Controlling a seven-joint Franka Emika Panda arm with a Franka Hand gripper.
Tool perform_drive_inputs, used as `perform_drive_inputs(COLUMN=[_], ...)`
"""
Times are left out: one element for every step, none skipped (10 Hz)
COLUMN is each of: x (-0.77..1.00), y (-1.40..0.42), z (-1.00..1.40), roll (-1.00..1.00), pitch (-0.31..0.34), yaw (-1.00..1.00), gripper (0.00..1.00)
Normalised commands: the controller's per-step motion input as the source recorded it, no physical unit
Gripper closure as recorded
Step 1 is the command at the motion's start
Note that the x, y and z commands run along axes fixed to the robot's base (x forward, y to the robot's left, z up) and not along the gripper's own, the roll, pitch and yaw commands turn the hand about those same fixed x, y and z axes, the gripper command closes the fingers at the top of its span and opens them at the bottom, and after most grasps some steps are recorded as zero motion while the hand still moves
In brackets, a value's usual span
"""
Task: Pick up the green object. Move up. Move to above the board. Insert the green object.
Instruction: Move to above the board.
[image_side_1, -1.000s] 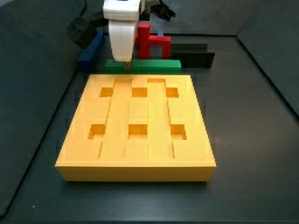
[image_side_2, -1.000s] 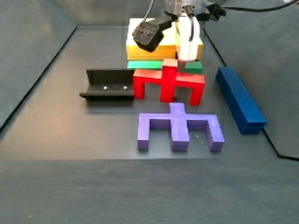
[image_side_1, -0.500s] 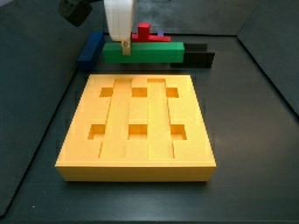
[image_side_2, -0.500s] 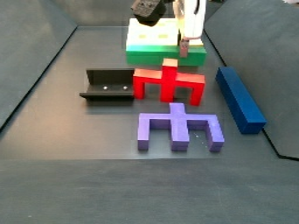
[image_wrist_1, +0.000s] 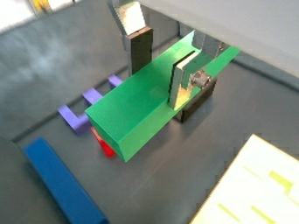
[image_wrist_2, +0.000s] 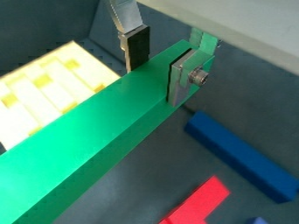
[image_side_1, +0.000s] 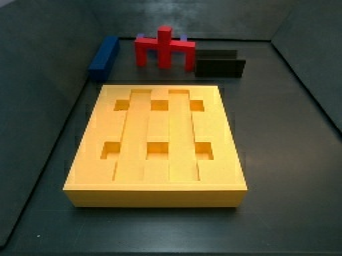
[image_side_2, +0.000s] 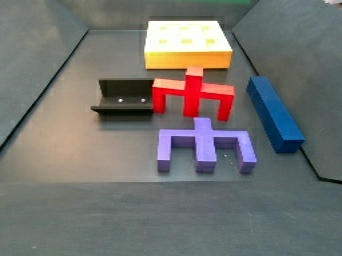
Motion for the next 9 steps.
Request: perform_drive_inputs(x=[-0.01, 0.03, 0.42, 0.40, 0.43, 0.50, 0.51, 0.32, 0.22], y=[0.01, 0.01, -1.40, -1.40, -1.40, -1.40, -1.40, -0.84, -0.46], z=[0.74, 0.23, 0.31, 0.30, 0.29, 0.30, 0.31, 0.19, 0.11], roll=[-0.06, -0.07, -0.01, -0.01, 0.01, 0.00, 0.00, 0.01, 0.01], pitch=[0.051, 0.041, 0.029, 0.032, 0.043, 0.054, 0.060, 0.067, 0.073], yaw=[-0.01, -0.01, 1.00, 1.00, 1.00, 1.00, 1.00, 1.00, 1.00], gripper=[1.00, 1.00, 1.00, 1.00, 1.00, 1.00, 1.00, 1.00, 1.00])
